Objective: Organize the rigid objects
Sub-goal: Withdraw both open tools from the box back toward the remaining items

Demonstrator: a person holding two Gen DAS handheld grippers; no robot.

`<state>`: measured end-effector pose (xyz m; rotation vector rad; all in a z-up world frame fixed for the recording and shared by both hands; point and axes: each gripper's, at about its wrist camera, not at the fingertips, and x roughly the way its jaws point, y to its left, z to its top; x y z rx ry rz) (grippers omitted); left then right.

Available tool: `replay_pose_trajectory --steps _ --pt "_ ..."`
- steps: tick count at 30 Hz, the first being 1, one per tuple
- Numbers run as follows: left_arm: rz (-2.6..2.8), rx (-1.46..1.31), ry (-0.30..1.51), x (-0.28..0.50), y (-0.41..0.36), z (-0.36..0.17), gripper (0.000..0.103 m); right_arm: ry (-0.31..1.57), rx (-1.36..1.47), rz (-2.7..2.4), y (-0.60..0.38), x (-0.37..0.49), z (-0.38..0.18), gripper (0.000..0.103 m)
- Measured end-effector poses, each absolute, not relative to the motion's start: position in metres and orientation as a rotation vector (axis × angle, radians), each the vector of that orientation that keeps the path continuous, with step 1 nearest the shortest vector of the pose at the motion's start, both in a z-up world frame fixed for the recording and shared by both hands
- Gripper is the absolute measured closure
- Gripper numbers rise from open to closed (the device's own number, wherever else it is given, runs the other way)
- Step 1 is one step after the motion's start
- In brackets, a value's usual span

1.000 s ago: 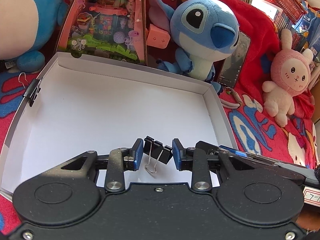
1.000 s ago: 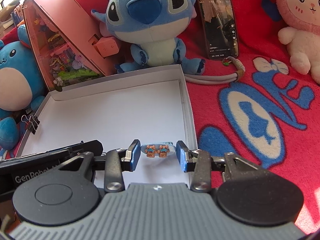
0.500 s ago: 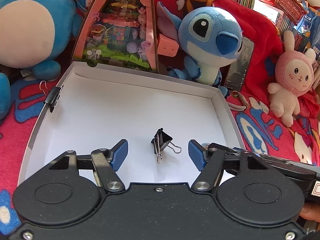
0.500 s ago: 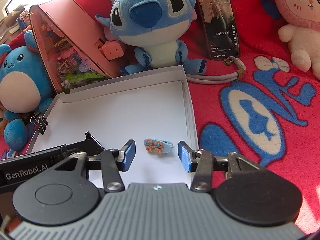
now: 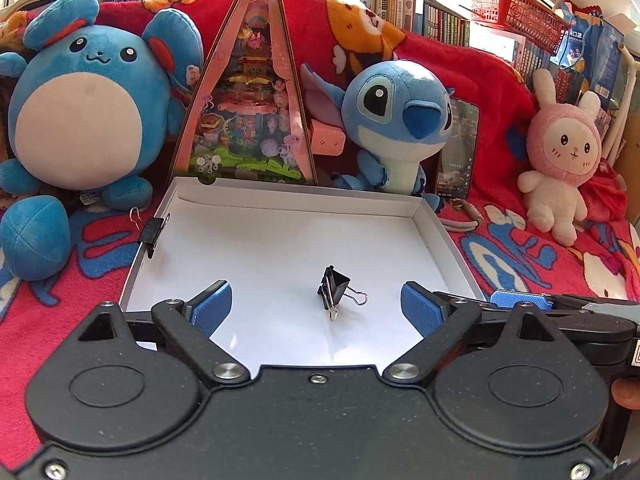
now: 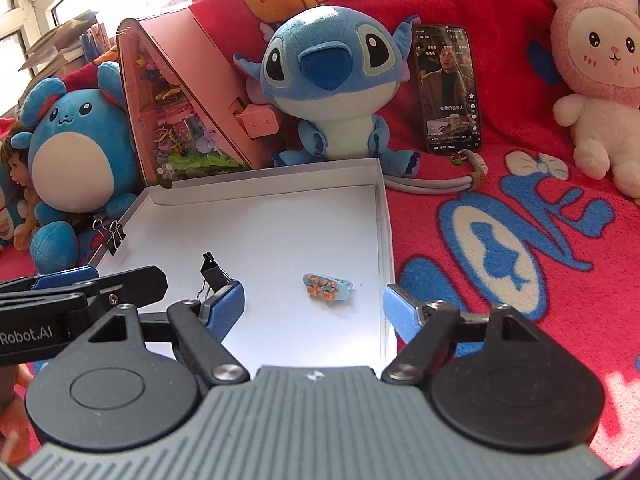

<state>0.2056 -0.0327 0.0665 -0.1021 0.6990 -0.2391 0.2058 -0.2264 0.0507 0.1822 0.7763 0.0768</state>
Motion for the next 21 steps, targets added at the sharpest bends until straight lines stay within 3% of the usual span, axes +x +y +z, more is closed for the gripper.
replay_pose_trajectory --steps 21 --pt "-0.29 -0.044 0.595 0.123 -0.022 0.076 0.009 0.635 0.063 0.093 -0.217 0.136 0.062 0.005"
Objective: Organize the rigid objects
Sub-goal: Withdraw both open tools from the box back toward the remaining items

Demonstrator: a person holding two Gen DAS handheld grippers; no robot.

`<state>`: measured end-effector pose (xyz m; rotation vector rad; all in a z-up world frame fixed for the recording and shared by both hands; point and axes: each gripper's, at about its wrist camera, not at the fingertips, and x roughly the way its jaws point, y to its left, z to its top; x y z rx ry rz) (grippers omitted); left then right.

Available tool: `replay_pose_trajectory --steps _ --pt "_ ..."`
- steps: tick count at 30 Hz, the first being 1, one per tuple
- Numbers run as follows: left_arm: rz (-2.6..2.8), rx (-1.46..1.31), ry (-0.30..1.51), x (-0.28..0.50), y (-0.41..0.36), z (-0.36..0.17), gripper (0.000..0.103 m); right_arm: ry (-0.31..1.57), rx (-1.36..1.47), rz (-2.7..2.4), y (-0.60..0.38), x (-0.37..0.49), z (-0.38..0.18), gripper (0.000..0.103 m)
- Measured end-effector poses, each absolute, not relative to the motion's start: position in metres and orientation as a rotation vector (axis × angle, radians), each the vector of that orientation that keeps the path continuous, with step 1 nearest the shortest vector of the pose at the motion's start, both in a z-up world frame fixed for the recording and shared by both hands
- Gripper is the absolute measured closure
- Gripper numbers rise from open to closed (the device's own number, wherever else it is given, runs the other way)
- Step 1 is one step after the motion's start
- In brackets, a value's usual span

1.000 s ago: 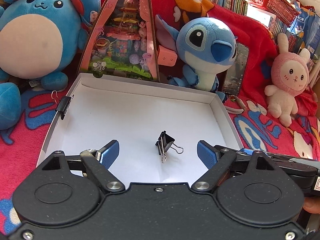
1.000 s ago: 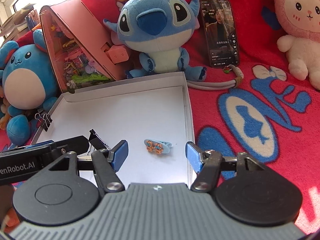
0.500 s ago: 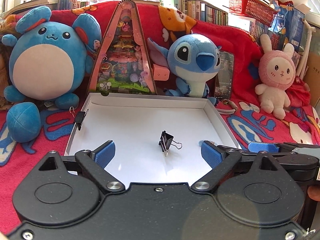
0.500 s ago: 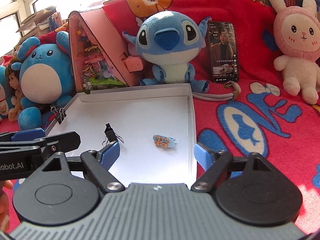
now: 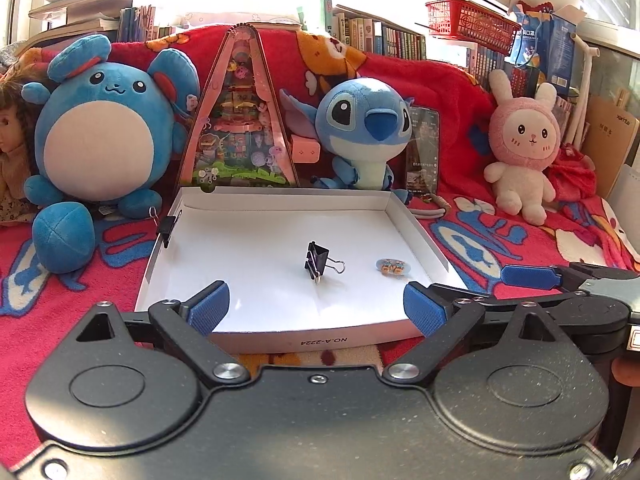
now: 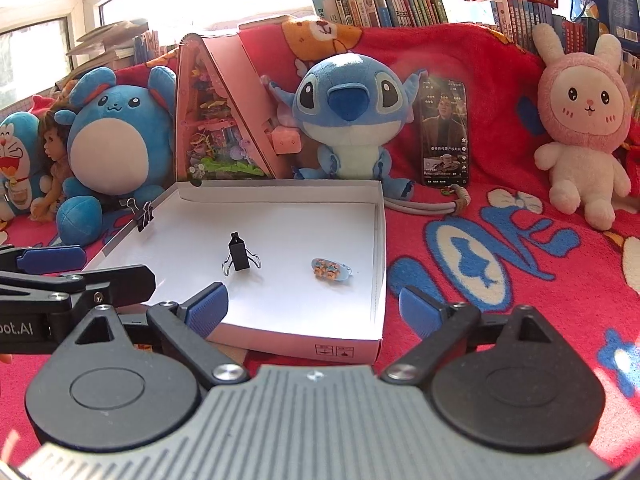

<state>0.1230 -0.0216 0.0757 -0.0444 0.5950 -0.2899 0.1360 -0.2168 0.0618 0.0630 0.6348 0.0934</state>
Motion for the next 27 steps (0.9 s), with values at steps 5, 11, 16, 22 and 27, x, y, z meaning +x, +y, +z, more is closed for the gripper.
replay_pose_trajectory --steps 5,11,16,22,27 --pt "-0.288 -0.03 0.563 0.104 -0.021 0.076 0.009 0.608 0.036 0.095 -0.213 0.119 0.061 0.003" --pt "-0.299 -0.028 0.541 0.086 -0.02 0.077 0.009 0.585 0.032 0.1 -0.213 0.104 0.061 0.0" --pt "-0.283 -0.021 0.508 0.072 -0.017 0.077 0.006 0.555 -0.001 0.107 -0.21 0.091 0.061 0.0" --pt "-0.27 -0.017 0.479 0.059 -0.012 0.075 0.005 0.53 -0.012 0.104 -0.21 0.078 0.059 0.0" --pt "-0.269 -0.01 0.486 0.053 -0.009 0.069 0.004 0.526 0.017 0.096 -0.215 0.07 0.054 0.0"
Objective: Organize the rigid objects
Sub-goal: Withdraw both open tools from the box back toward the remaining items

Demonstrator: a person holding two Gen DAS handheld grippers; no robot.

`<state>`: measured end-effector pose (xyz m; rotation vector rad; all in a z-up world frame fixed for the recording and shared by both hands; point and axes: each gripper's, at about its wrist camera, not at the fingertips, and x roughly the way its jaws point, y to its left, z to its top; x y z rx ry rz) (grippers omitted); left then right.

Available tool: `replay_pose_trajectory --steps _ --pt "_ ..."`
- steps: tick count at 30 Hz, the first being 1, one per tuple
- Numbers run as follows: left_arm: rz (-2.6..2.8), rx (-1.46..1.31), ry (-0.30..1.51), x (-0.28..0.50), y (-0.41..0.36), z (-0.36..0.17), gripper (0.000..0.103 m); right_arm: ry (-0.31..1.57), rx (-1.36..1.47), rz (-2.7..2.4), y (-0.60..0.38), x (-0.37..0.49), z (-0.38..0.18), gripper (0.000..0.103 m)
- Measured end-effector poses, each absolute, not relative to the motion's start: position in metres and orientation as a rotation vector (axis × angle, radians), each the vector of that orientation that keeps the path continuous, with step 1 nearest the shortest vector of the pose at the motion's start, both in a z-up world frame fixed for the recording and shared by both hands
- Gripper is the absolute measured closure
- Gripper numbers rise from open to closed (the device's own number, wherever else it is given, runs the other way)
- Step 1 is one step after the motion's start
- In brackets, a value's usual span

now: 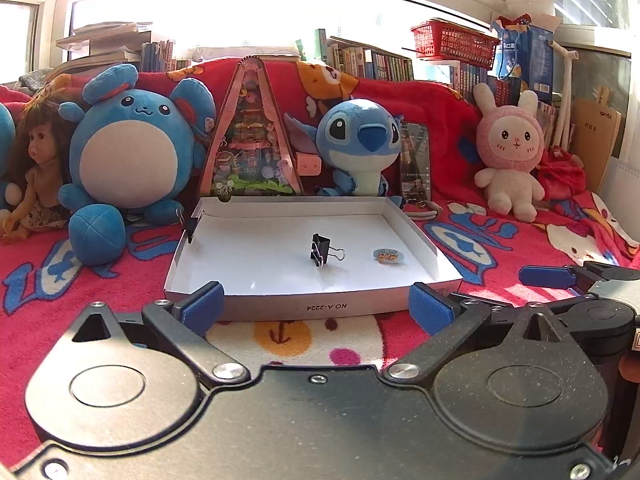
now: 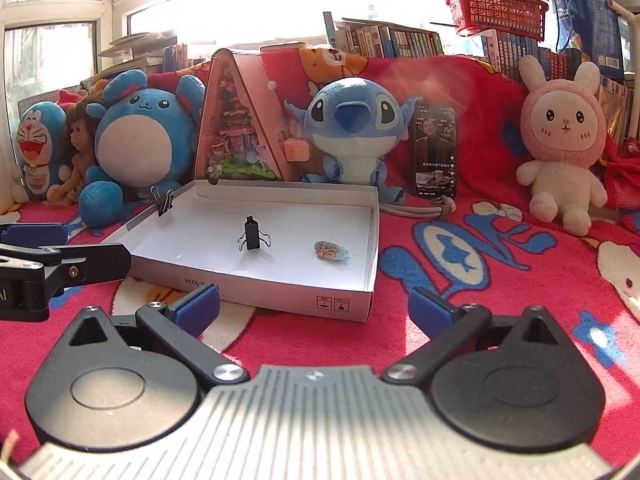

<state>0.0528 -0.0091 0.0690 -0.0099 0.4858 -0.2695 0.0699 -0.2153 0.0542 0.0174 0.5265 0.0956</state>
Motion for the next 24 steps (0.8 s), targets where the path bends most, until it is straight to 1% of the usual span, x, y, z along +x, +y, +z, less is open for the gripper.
replay_pose_trajectory --steps 10,21,24 --pt "-0.252 0.029 0.484 0.04 -0.008 0.05 0.004 0.492 0.04 0.074 -0.223 0.055 0.039 0.0" --pt "-0.239 0.039 0.516 0.035 -0.005 0.034 0.004 0.525 0.077 0.027 -0.231 0.046 0.026 0.0" --pt "-0.236 0.035 0.524 0.033 -0.004 0.03 0.004 0.496 0.065 -0.016 -0.232 0.04 0.023 0.0"
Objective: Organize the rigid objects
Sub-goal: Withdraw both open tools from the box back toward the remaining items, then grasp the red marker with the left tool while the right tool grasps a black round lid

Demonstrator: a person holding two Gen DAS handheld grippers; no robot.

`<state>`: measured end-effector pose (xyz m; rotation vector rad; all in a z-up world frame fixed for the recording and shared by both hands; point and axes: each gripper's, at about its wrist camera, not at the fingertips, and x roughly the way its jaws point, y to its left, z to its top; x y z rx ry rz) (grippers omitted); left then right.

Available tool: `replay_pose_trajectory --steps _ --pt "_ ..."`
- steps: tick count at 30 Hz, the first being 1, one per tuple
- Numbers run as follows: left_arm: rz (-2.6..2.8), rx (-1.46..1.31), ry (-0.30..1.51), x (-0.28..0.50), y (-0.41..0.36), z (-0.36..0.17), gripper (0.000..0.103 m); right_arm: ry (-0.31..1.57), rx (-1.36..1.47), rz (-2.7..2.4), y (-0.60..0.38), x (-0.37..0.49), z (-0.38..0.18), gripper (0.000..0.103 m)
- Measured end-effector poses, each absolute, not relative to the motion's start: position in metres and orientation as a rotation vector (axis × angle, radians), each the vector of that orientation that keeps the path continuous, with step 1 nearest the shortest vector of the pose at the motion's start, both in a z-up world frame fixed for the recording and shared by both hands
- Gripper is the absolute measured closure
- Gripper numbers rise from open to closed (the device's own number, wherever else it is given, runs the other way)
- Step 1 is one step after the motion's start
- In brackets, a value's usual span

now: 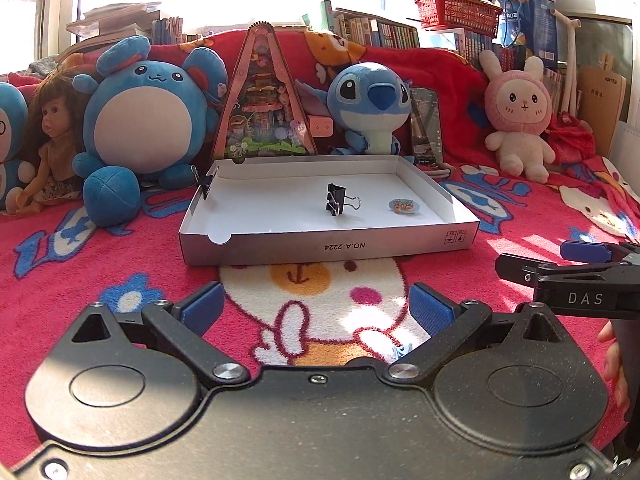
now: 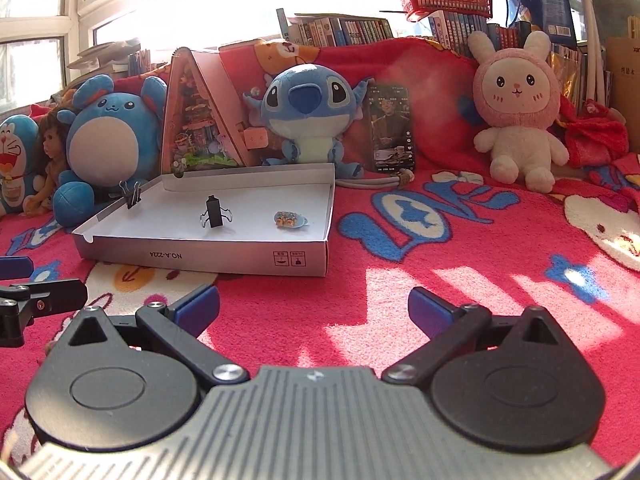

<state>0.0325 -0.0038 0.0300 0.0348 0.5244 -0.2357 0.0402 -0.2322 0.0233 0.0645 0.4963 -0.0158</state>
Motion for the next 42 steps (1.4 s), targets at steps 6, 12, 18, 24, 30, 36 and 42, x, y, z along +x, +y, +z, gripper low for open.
replay_pose_trajectory --steps 6,12,18,24,30,36,42 --pt "-0.227 0.032 0.528 0.025 0.0 0.025 0.004 0.481 0.047 -0.025 -0.234 0.03 0.019 0.0" --pt "-0.234 0.024 0.539 0.016 0.002 0.021 0.004 0.502 0.054 -0.036 -0.238 0.026 0.014 0.0" --pt "-0.241 0.056 0.546 0.005 0.0 0.018 0.006 0.505 0.061 -0.023 -0.24 0.016 0.012 0.0" --pt "-0.226 0.08 0.553 -0.006 0.001 0.015 0.01 0.521 0.038 -0.019 -0.242 0.006 0.01 0.0" --pt "-0.204 0.057 0.596 -0.014 0.006 0.007 0.021 0.544 0.035 -0.036 -0.246 0.001 0.005 0.0" --pt "-0.197 0.033 0.625 -0.018 0.004 0.002 0.03 0.535 -0.054 -0.099 -0.237 0.0 0.002 0.0" --pt "-0.196 0.037 0.625 -0.019 -0.004 0.0 0.039 0.531 -0.096 -0.083 -0.228 -0.001 0.001 0.0"
